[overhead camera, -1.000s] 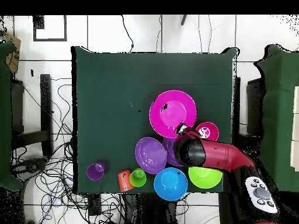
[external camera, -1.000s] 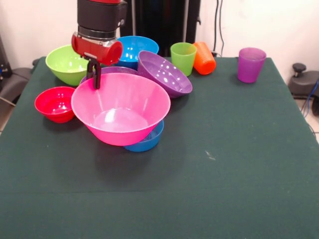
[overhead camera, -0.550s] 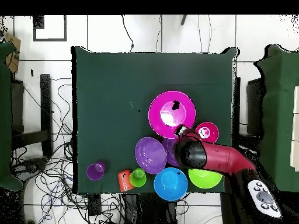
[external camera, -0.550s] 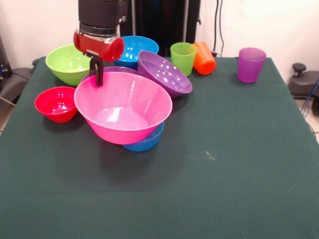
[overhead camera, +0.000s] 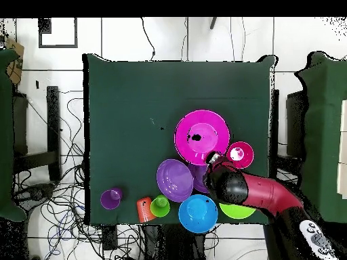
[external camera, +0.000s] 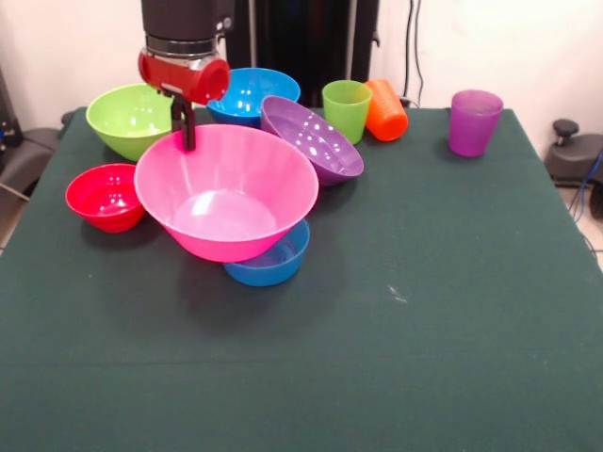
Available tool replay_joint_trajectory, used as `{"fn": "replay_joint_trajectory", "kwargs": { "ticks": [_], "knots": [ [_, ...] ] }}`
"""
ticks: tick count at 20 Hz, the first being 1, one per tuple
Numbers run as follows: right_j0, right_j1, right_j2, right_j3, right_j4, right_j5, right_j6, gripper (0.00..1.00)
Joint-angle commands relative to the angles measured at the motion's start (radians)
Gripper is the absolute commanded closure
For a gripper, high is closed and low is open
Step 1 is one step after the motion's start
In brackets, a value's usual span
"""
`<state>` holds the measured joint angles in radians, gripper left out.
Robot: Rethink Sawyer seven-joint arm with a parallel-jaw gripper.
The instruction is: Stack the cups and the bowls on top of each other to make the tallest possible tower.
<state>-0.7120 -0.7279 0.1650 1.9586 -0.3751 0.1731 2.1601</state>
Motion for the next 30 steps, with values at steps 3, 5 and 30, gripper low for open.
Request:
{"fn": "replay_joint_trajectory", "kwargs": {
  "ticks": [3, 5, 30],
  "knots": [
    [-0.066, 0.076, 0.117, 0.144, -0.095, 0.096, -0.098, 1.0],
    [-0.07, 0.075, 0.128, 0.15, -0.094, 0.1, -0.096, 1.0],
    [0.063, 0.109, 0.118, 0.097, -0.014, 0.028, 0.045, 1.0]
  ]
}}
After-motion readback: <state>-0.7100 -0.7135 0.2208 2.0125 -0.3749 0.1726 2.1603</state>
